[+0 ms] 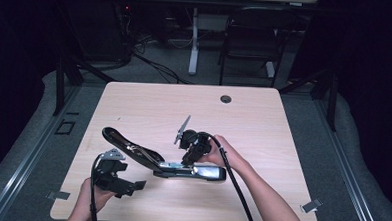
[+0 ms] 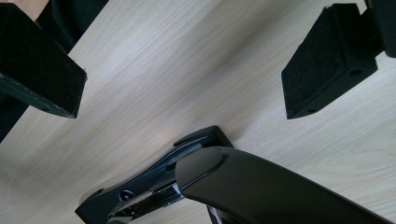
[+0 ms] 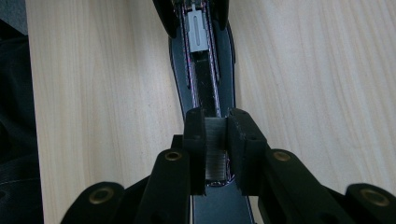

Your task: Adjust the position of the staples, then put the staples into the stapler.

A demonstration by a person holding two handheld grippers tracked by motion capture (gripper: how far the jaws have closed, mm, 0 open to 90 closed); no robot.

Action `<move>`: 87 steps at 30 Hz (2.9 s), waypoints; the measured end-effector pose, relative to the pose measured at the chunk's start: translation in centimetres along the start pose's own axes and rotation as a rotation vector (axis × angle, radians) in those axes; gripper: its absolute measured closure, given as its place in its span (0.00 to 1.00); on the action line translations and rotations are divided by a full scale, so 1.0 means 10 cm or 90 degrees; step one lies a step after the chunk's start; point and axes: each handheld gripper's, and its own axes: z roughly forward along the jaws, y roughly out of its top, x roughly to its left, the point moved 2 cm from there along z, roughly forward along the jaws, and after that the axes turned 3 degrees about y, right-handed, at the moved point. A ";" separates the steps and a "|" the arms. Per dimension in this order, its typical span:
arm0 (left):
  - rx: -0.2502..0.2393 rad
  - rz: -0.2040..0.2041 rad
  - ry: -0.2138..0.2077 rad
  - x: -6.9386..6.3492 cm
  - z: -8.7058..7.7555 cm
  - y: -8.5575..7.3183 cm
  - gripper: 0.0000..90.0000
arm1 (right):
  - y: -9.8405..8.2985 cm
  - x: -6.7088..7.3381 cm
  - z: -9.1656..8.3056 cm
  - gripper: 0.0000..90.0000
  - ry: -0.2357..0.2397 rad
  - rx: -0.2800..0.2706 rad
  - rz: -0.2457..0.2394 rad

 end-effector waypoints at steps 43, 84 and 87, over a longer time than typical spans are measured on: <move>0.006 0.000 0.004 0.01 0.01 -0.03 0.00 | -0.01 0.00 0.03 0.87 0.000 0.015 -0.033; 0.014 0.005 0.005 -0.01 0.02 -0.03 0.00 | 0.05 0.05 0.09 0.87 -0.016 0.078 -0.074; 0.014 0.005 0.005 -0.01 0.02 -0.03 0.00 | 0.06 0.05 0.09 0.87 -0.017 0.084 -0.081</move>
